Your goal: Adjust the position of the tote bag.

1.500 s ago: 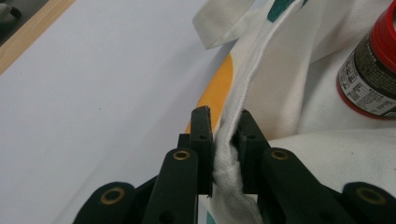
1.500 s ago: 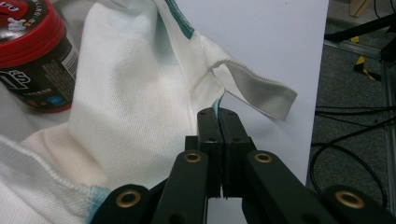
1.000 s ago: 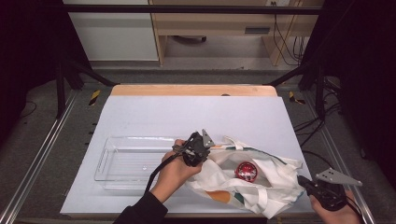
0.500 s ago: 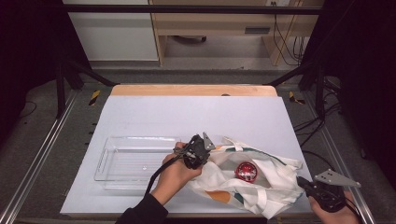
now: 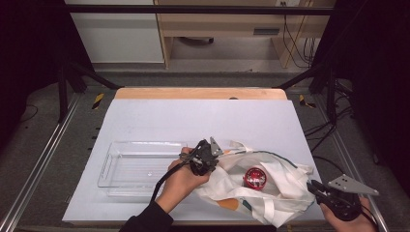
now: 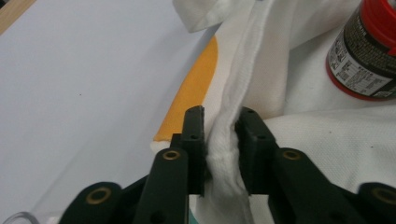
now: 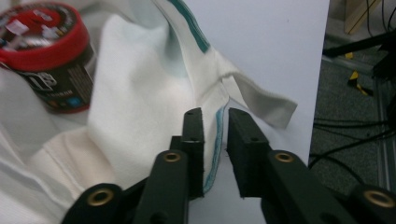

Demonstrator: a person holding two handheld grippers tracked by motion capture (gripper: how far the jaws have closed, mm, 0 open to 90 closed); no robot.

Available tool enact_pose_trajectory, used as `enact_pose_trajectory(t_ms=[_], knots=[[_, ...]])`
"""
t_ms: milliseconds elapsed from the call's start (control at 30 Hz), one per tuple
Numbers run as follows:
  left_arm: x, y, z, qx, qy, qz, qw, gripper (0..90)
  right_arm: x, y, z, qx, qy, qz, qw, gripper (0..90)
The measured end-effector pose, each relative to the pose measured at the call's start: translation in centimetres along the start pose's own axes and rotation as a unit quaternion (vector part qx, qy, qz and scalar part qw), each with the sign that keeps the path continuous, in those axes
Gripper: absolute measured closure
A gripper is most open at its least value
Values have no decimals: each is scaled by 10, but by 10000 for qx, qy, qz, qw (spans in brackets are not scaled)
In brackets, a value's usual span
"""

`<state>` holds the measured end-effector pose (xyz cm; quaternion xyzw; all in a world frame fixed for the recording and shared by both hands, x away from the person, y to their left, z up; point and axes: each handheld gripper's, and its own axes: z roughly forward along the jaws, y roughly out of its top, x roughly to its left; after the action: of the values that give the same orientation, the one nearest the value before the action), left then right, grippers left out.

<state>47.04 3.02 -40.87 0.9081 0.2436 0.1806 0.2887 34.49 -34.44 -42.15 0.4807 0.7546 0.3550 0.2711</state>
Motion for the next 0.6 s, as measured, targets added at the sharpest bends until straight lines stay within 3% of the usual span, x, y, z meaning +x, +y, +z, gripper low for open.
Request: enact_pose_trajectory(t_ms=[133,300,467,600], knots=[[-2,4,-6,-202,18,14,9998,594,6,15,-13,-186,-8,-59,9998,583],[-4,15,-18,-483,-24,89,9988,491,18,33,-24,-353,76,-233,9991,504],[-6,30,-21,-649,-72,234,9976,423,44,51,-24,-404,452,-529,9968,463],[-8,39,-15,-616,-122,312,9975,405,65,64,-18,-393,776,-750,9934,452]])
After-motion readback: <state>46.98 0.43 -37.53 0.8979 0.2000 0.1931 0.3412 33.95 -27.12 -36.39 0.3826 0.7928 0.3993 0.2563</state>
